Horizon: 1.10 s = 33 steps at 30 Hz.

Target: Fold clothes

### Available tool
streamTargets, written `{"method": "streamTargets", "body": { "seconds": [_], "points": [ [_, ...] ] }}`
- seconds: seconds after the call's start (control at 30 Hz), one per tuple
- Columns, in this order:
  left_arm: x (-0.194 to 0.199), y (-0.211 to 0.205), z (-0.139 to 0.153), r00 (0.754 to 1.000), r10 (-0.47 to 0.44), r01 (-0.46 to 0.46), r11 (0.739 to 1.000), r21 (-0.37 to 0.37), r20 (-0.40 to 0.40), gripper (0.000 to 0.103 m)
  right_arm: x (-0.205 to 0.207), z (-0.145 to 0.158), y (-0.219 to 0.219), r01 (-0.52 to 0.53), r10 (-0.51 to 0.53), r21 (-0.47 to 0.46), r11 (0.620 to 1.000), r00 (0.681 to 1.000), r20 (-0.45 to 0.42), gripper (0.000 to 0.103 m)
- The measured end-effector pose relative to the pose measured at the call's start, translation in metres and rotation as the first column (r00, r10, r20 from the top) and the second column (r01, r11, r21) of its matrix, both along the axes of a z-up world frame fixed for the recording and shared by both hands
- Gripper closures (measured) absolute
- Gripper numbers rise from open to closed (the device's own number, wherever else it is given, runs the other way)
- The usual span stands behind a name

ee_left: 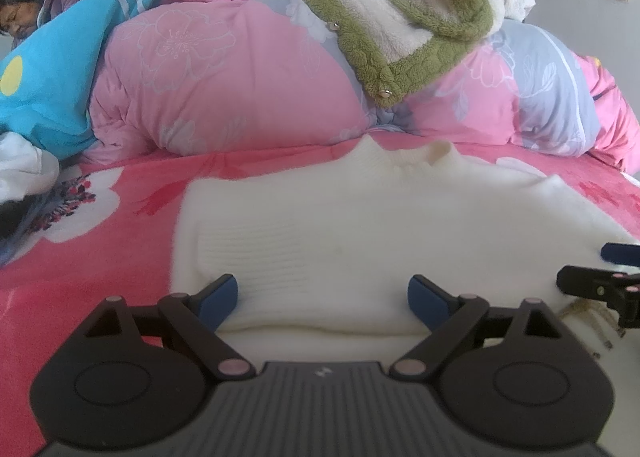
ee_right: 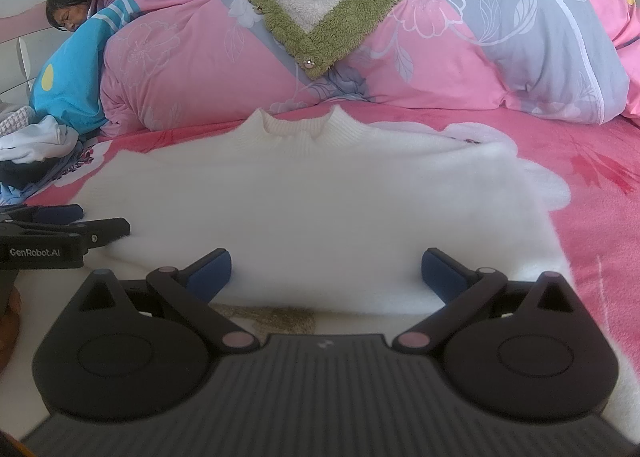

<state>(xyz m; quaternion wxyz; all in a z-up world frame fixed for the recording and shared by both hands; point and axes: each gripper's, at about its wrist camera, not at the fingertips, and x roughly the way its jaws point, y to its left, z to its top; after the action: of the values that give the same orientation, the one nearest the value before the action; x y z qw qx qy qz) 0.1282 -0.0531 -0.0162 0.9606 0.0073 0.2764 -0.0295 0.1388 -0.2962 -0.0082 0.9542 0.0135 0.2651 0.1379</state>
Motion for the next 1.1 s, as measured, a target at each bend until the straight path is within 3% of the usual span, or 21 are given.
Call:
{"method": "streamTargets", "body": {
  "seconds": [0.17, 0.5, 0.87, 1.1],
  "points": [
    [-0.006, -0.002, 0.014, 0.998, 0.014, -0.014, 1.000, -0.004, 0.060, 0.000, 0.000, 0.000, 0.000, 0.001, -0.001, -0.001, 1.000, 1.000, 0.001, 0.001],
    [0.013, -0.005, 0.032, 0.997, -0.032, 0.036, 0.998, -0.061, 0.064, 0.000, -0.001, 0.000, 0.002, 0.006, -0.006, -0.013, 1.000, 1.000, 0.005, 0.001],
    [0.021, 0.004, 0.009, 1.000, 0.010, -0.010, 0.997, -0.082, 0.001, 0.002, -0.003, 0.002, 0.001, 0.014, -0.013, -0.013, 1.000, 1.000, 0.021, 0.001],
    [0.026, 0.010, -0.002, 0.999, 0.037, -0.039, 0.995, -0.096, -0.028, 0.004, -0.015, 0.026, -0.015, 0.057, -0.065, 0.059, 0.997, 0.988, 0.138, 0.002]
  ]
}}
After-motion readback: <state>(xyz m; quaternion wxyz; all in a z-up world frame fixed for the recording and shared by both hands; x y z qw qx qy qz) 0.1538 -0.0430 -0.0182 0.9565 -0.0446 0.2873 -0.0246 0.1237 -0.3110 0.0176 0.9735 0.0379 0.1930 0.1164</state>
